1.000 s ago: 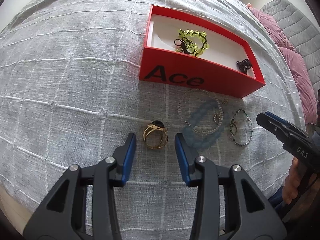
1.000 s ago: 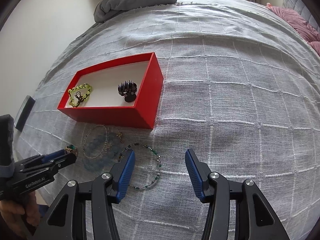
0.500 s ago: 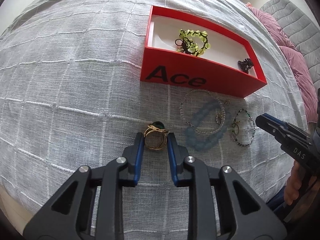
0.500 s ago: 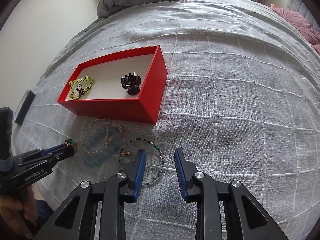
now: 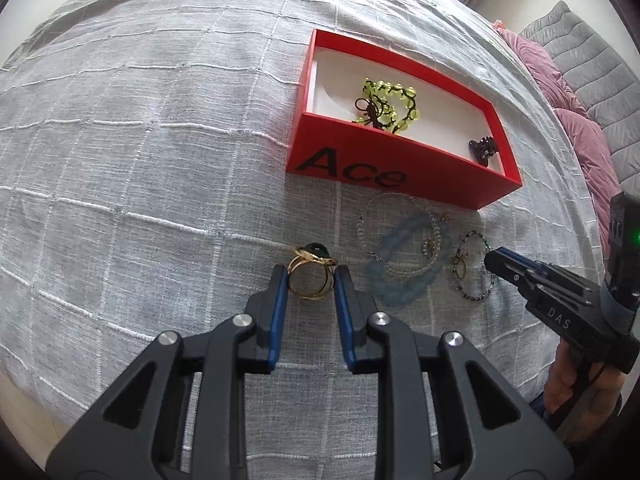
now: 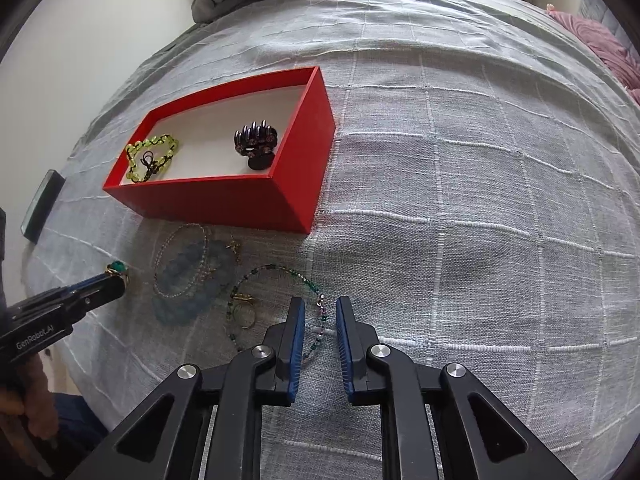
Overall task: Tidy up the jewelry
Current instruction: 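Grasp the gold ring with the left tool while the right tool reaches for the beaded wire bracelet, then grasp the beaded wire bracelet with the right tool and lift it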
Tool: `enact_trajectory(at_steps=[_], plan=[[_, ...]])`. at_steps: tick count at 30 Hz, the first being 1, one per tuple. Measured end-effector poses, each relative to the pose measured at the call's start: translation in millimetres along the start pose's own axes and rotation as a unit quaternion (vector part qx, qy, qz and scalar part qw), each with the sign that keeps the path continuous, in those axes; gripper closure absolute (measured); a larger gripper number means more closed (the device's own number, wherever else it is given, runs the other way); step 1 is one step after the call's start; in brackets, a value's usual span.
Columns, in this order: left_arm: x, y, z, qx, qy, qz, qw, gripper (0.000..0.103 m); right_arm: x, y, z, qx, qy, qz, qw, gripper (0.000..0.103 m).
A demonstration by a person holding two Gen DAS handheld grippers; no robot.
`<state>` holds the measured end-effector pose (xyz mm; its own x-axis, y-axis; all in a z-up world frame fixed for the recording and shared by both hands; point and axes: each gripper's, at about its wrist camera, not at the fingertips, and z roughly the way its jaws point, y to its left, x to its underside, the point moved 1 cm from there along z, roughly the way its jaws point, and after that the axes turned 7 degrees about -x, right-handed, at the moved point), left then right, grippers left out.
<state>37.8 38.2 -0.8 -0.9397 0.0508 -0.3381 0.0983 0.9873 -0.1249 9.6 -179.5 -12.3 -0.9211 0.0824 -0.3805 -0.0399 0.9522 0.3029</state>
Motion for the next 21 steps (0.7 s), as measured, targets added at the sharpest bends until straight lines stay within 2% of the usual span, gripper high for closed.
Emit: enact_trajectory(at_steps=[4, 6, 10, 14, 21], plan=[[1, 1, -1, 0.003, 0.001, 0.001, 1.0000, 0.078, 2, 11, 9, 0.026, 0.000, -0.031, 0.999, 0.088], [0, 3, -2, 0.003, 0.000, 0.000, 1.0000, 0.078, 1, 15, 11, 0.036, 0.000, -0.041, 0.999, 0.095], [-1, 2, -2, 0.004, -0.001, -0.004, 1.0000, 0.078, 1, 18, 7, 0.035, -0.005, -0.037, 0.999, 0.099], [-2, 7, -5, 0.008, -0.003, -0.007, 0.9999, 0.078, 1, 20, -6, 0.011, -0.026, -0.031, 0.999, 0.099], [-5, 12, -10, 0.015, -0.008, -0.010, 0.9998, 0.078, -4, 33, -37, -0.060, -0.084, -0.055, 0.993, 0.099]])
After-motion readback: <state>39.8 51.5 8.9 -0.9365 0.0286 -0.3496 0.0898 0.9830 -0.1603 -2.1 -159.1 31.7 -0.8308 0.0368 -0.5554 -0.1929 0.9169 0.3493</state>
